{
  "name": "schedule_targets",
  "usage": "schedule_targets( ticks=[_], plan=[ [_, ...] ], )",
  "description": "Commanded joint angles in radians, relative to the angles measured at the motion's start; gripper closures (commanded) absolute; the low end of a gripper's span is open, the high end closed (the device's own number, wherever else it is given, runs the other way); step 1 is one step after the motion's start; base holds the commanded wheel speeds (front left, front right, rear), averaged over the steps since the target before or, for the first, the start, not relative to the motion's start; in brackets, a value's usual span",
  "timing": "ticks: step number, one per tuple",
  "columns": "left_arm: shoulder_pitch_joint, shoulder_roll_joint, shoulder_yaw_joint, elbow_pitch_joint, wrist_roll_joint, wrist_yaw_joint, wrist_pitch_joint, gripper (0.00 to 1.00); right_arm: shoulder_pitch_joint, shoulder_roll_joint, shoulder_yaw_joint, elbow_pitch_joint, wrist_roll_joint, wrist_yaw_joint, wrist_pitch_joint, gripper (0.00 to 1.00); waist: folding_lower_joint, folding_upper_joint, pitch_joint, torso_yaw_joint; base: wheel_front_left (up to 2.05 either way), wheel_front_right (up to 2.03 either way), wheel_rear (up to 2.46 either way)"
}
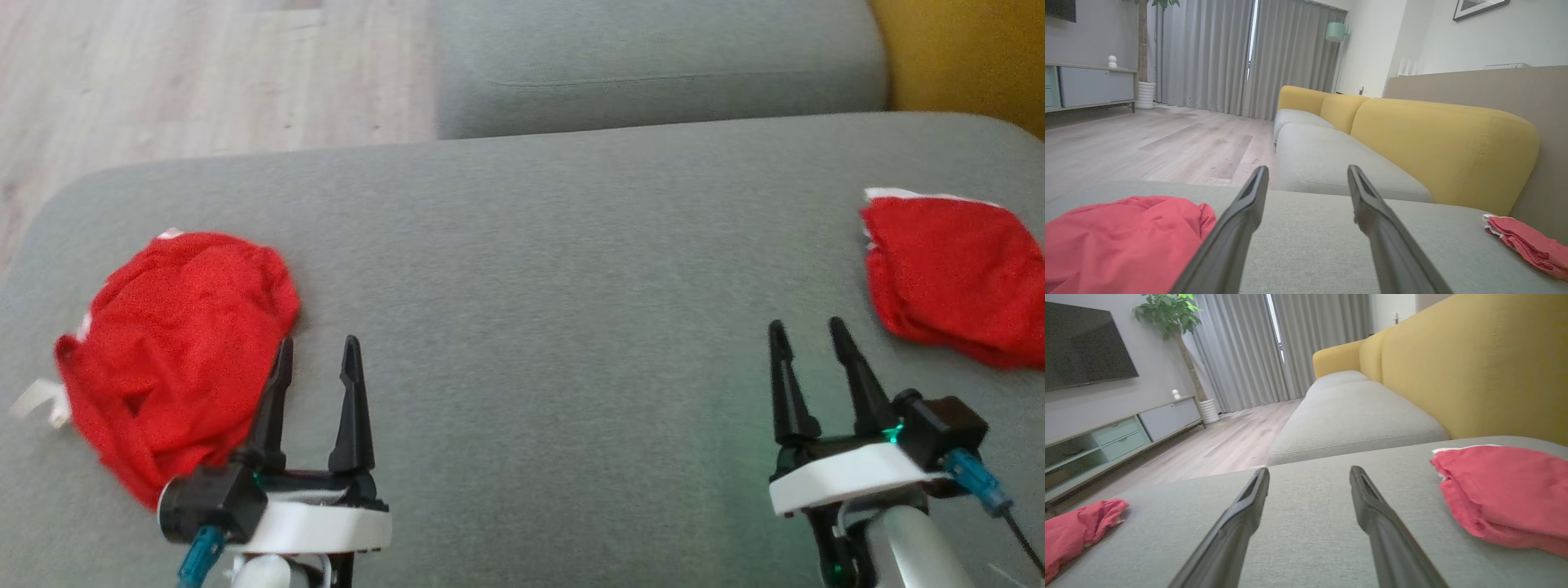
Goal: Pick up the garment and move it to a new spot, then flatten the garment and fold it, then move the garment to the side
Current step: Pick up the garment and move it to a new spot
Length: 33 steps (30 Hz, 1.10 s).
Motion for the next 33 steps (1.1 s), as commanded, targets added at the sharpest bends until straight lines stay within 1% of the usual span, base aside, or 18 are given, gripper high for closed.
schedule_targets(
  ticks=[1,6,11,19,25,33],
  plan=[
    [-0.033,0.003,0.033,-0.029,-0.003,0.004,-0.005,0.0,-0.021,-0.003,0.027,-0.034,-0.002,-0.001,-0.011,0.0,0.0,-0.0001,-0.002,0.025,0.0,0.0,0.0],
    [-0.031,0.003,0.042,-0.016,0.006,0.012,-0.005,0.0,-0.008,-0.003,0.041,-0.032,0.007,-0.001,-0.011,0.0,0.0,-0.0001,-0.005,0.111,0.0,0.0,0.0],
    [-0.022,0.003,0.082,-0.01,0.02,0.015,-0.005,0.0,0.003,-0.003,0.082,-0.025,0.017,-0.001,-0.011,0.0,0.0,-0.0001,-0.011,0.191,0.0,0.0,0.0],
    [0.008,0.003,0.115,-0.014,0.022,0.026,-0.005,0.0,0.02,-0.003,0.139,-0.006,0.038,-0.001,-0.011,0.0,0.0,-0.0001,-0.031,0.288,0.0,0.0,0.0],
    [0.019,0.003,0.137,-0.015,0.034,0.017,-0.005,0.0,0.025,-0.003,0.163,0.001,0.05,-0.001,-0.011,0.0,0.0,-0.0001,-0.043,0.327,0.0,0.0,0.0],
    [0.024,0.003,0.166,-0.026,0.033,0.011,-0.005,0.0,0.024,-0.003,0.183,-0.003,0.057,-0.001,-0.011,0.0,0.0,-0.0001,-0.027,0.329,0.0,0.0,0.0]
  ],
)
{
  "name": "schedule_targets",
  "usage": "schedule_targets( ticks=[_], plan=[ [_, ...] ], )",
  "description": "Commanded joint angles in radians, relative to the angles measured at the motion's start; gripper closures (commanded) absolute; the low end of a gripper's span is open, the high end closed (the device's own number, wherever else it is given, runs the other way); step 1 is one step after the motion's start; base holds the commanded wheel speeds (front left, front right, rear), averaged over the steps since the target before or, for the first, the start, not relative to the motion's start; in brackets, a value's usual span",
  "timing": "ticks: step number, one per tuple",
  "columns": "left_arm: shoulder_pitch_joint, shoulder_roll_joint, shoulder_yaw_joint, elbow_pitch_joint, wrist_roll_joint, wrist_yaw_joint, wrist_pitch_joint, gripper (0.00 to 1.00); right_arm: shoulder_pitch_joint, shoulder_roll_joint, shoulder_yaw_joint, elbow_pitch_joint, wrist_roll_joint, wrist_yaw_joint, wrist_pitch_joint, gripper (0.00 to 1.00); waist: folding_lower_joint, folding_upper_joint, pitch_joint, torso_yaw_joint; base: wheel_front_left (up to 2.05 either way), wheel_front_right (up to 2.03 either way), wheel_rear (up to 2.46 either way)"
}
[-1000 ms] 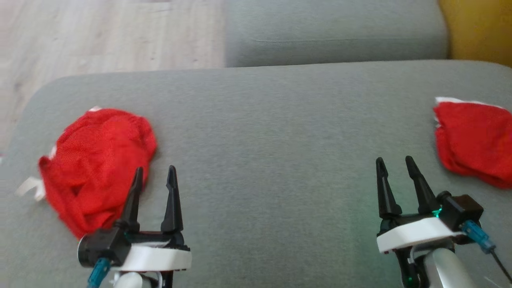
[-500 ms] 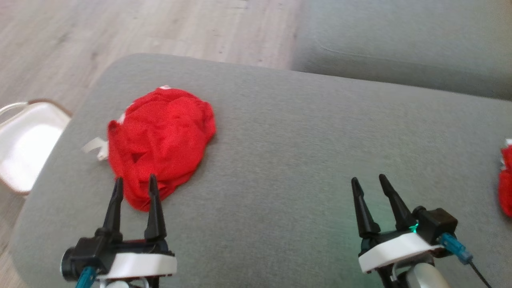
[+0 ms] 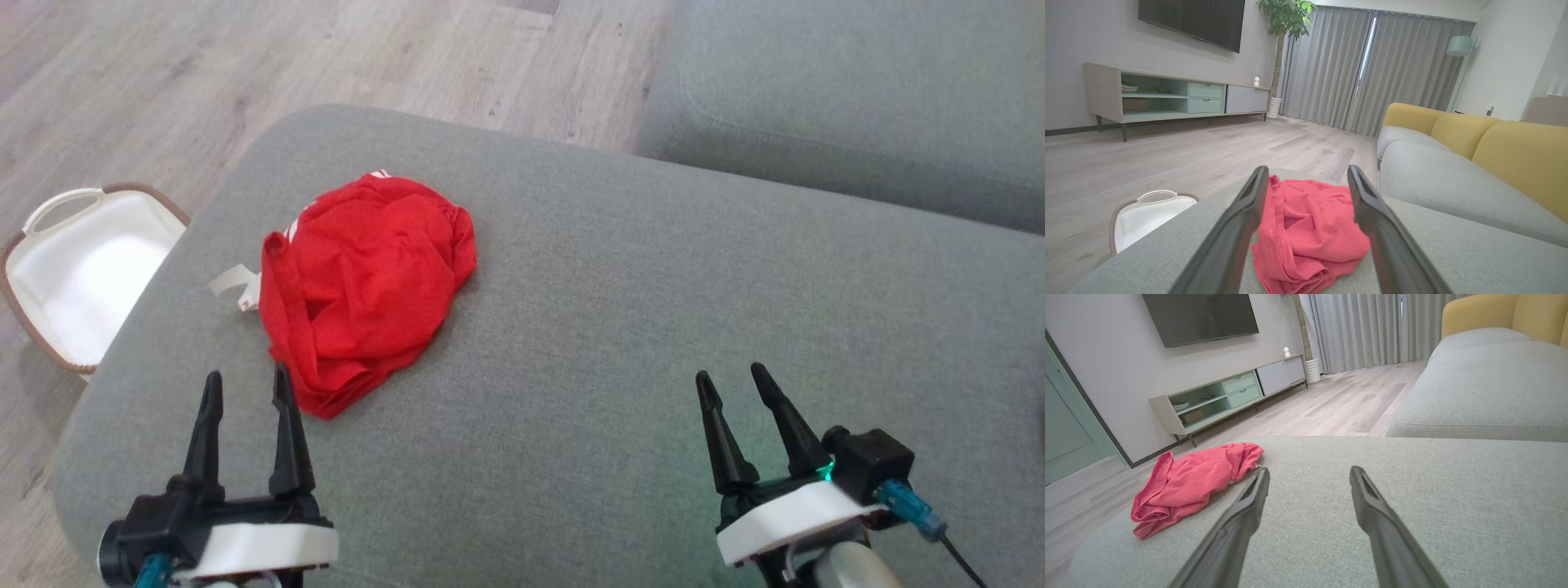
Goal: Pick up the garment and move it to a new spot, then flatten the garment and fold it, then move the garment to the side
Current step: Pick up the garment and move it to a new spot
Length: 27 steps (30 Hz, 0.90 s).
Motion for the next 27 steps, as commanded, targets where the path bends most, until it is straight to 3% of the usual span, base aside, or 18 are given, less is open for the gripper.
schedule_targets(
  ticks=[1,8,13,19,27],
  plan=[
    [-0.032,0.002,0.043,-0.039,0.005,-0.005,-0.005,0.0,-0.022,-0.003,0.019,-0.033,0.001,-0.001,-0.011,0.0,0.0001,-0.0001,0.012,-0.008,0.0,0.0,0.0],
    [-0.097,0.013,0.108,-0.038,0.029,-0.028,-0.005,0.0,-0.048,-0.003,-0.009,-0.047,-0.036,-0.001,-0.011,0.0,0.0001,-0.0001,0.082,-0.039,0.0,0.0,0.0],
    [-0.233,0.077,0.152,0.038,0.053,-0.048,-0.005,0.0,-0.077,-0.003,-0.057,-0.075,-0.092,-0.001,-0.006,0.0,0.0001,-0.0001,0.168,-0.061,0.0,0.0,0.0],
    [-0.465,0.208,0.135,0.302,0.049,-0.084,0.137,0.0,-0.11,-0.003,-0.129,-0.146,-0.156,-0.001,0.029,0.0,0.0001,-0.0001,0.282,-0.093,0.0,0.0,0.0],
    [-0.65,0.285,0.086,0.582,0.018,-0.104,0.297,0.0,-0.13,-0.003,-0.157,-0.217,-0.189,-0.001,0.059,0.0,0.0001,-0.0001,0.369,-0.125,0.0,0.0,0.0]
  ],
)
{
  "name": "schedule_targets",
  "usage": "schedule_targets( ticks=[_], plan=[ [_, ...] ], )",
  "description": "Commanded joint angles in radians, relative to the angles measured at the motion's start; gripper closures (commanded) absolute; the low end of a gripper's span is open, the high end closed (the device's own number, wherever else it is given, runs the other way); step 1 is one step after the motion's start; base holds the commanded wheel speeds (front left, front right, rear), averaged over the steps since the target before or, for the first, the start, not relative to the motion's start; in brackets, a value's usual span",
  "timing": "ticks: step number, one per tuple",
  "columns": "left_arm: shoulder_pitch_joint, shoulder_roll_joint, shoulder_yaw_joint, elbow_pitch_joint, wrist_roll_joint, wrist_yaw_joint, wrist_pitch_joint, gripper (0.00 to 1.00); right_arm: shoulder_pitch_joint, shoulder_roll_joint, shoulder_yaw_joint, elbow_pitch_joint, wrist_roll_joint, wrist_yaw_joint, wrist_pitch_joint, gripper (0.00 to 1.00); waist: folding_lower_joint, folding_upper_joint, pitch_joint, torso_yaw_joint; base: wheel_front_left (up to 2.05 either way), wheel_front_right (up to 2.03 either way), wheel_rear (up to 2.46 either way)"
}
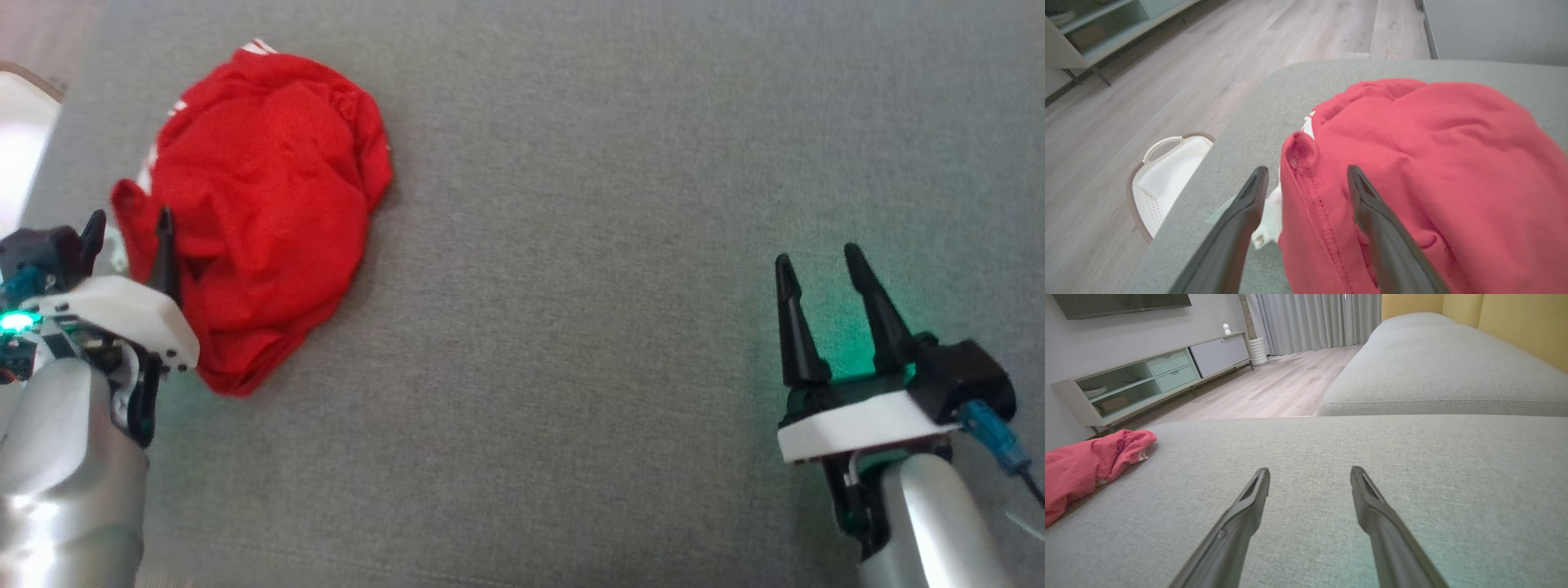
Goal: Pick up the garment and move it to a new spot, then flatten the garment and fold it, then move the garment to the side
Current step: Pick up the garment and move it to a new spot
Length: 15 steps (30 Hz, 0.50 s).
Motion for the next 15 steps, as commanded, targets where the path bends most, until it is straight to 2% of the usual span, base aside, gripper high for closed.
schedule_targets(
  ticks=[1,6,7,8,15],
  plan=[
    [-0.054,0.06,0.025,0.013,-0.008,-0.001,0.005,0.0,-0.037,-0.002,0.021,-0.046,-0.01,-0.001,0.003,0.0,-0.0003,0.0,0.031,-0.02,0.0,0.0,0.0],
    [-0.117,0.069,0.018,0.141,-0.018,-0.002,0.016,0.0,-0.039,-0.002,0.019,-0.066,-0.016,-0.001,0.01,0.0,-0.0003,0.0,0.055,-0.031,0.0,0.0,0.0],
    [-0.126,0.068,0.02,0.155,-0.025,-0.002,0.003,0.15,-0.038,-0.002,0.019,-0.067,-0.015,-0.001,0.01,0.0,-0.0003,0.0,0.056,-0.033,0.0,0.0,0.0],
    [-0.134,0.065,0.02,0.165,-0.034,-0.003,-0.014,1.0,-0.038,-0.002,0.02,-0.067,-0.013,-0.001,0.01,0.0,-0.0003,0.0,0.057,-0.036,0.0,0.0,0.0],
    [-0.165,0.086,0.029,0.144,-0.042,0.002,-0.257,1.0,-0.04,-0.002,0.026,-0.045,0.006,-0.001,-0.004,0.0,-0.0003,0.0,0.017,-0.052,0.0,0.0,0.0]
  ],
)
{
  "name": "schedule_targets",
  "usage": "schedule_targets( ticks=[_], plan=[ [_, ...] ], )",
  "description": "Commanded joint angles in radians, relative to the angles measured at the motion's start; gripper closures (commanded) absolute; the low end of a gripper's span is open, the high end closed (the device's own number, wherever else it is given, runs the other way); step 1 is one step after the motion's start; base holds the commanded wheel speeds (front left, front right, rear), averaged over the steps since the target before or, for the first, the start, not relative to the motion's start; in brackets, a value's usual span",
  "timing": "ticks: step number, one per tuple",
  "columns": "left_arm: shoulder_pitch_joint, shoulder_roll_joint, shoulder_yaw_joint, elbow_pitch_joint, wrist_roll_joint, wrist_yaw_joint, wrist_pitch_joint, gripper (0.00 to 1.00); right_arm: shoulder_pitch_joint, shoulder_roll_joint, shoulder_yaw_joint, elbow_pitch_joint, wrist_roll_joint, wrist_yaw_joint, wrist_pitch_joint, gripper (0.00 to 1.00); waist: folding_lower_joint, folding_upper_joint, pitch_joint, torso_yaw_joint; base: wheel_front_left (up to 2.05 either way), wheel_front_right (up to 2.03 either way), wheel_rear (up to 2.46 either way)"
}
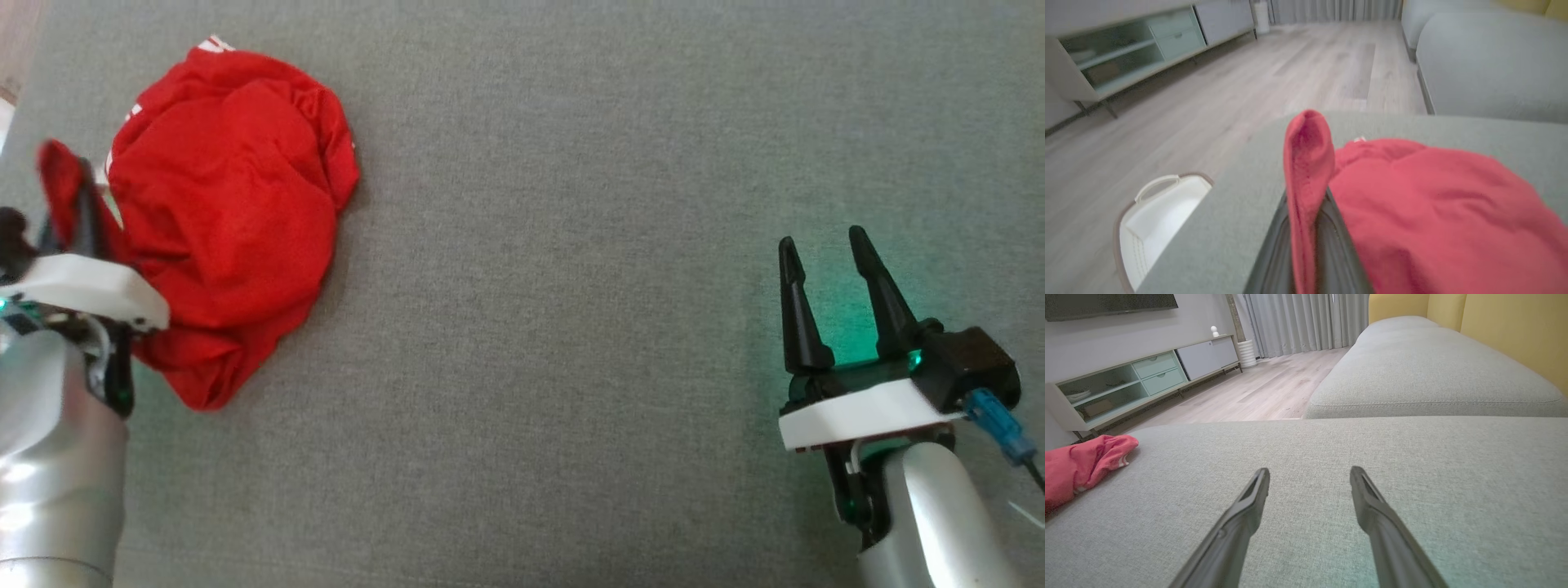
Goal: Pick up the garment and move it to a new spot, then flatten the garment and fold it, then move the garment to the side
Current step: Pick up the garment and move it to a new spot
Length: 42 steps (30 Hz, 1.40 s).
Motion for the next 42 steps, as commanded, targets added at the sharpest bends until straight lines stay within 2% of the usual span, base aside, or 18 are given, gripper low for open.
schedule_targets(
  ticks=[1,4,9,10,14,19,26,34,42],
  plan=[
    [-0.043,0.068,0.037,-0.054,-0.007,0.004,-0.042,1.0,-0.017,-0.002,0.032,-0.021,0.015,-0.001,-0.014,0.0,0.0,0.0,-0.024,-0.008,0.0,0.0,0.0],
    [-0.039,0.073,0.064,-0.148,-0.012,0.007,-0.064,1.0,-0.016,-0.002,0.04,-0.003,0.03,-0.001,-0.023,0.0,0.0,0.0,-0.056,-0.016,0.0,0.0,0.0],
    [0.027,0.067,0.131,-0.461,0.003,0.006,-0.066,1.0,-0.015,-0.002,0.059,0.03,0.061,-0.001,-0.042,0.0,0.0,0.0,-0.11,-0.04,0.0,0.0,0.0],
    [0.027,0.067,0.131,-0.461,0.003,0.006,-0.066,1.0,-0.015,-0.002,0.059,0.03,0.061,-0.001,-0.042,0.0,0.0,0.0,-0.11,-0.04,0.0,0.0,0.0],
    [0.085,0.055,0.179,-0.669,0.001,0.002,-0.066,1.0,-0.015,-0.002,0.075,0.055,0.091,-0.001,-0.057,0.0,0.0,0.0,-0.153,-0.07,0.0,0.0,0.0],
    [0.116,0.05,0.166,-0.818,-0.008,-0.003,-0.066,1.0,-0.014,-0.002,0.086,0.08,0.12,-0.001,-0.068,0.0,0.0,0.0,-0.187,-0.11,0.0,0.0,0.0],
    [0.074,0.043,0.061,-0.897,-0.041,-0.006,-0.025,1.0,-0.034,-0.002,0.11,0.095,0.158,-0.001,-0.074,0.0,0.0,0.0,-0.186,-0.194,0.0,0.0,0.0],
    [-0.045,-0.039,-0.116,-0.977,-0.052,-0.006,0.044,1.0,-0.074,-0.002,0.142,0.06,0.216,-0.001,-0.075,0.0,0.0,0.0,-0.121,-0.346,0.0,0.0,0.0],
    [-0.231,-0.091,-0.237,-0.876,-0.01,-0.007,0.068,1.0,-0.12,-0.002,0.205,0.002,0.298,-0.001,-0.075,0.0,0.0,0.0,-0.022,-0.52,0.0,0.0,0.0]
  ],
)
